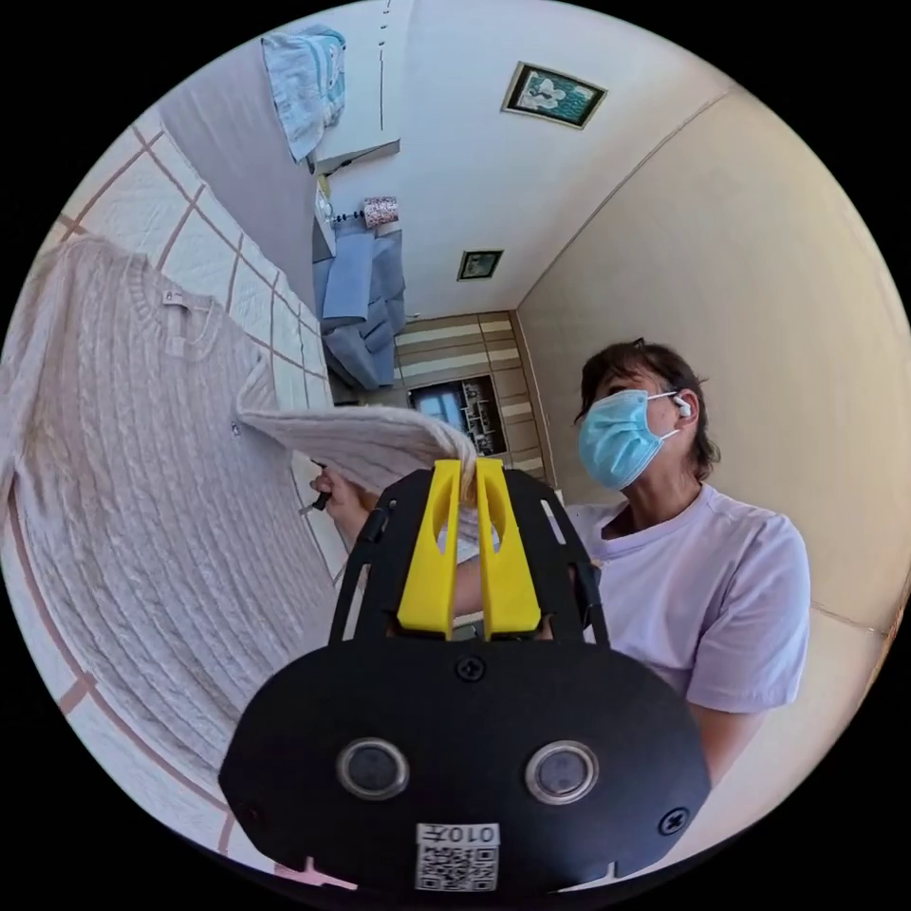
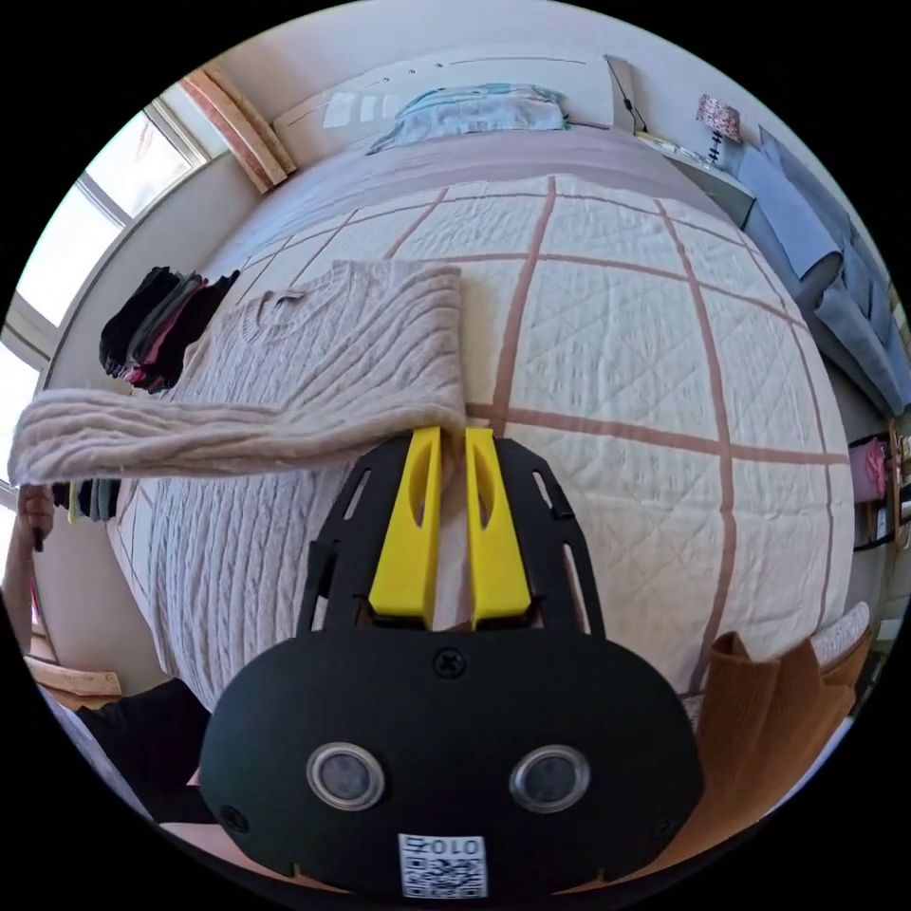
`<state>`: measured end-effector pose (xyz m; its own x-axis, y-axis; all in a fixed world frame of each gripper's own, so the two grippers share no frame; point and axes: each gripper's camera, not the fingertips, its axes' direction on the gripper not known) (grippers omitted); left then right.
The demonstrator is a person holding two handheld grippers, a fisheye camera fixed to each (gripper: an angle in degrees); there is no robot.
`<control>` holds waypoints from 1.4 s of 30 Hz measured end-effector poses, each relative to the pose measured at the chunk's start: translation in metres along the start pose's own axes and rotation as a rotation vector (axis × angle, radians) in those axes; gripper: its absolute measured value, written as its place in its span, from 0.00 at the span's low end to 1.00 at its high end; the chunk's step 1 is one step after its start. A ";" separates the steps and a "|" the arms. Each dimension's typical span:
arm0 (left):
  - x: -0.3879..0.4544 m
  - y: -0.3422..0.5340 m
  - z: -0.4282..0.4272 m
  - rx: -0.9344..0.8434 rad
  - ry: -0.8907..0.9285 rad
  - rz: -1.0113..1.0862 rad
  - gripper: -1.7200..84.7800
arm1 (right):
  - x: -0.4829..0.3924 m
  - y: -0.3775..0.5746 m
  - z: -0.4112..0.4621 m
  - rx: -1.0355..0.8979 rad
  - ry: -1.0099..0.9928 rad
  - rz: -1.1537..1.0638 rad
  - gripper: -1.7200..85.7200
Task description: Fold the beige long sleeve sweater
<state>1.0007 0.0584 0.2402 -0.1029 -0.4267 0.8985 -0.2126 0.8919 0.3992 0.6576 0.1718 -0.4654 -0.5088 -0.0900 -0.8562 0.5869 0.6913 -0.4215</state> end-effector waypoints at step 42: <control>-0.180 0.209 -0.009 -0.209 -0.531 -0.127 0.04 | -0.170 -0.090 -0.059 -0.305 0.129 -1.184 0.07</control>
<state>0.9838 0.3231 0.1639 -0.5737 -0.5009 0.6480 -0.0644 0.8163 0.5741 0.6541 0.1675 -0.2647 -0.6958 -0.7164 0.0503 -0.4418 0.3719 -0.8164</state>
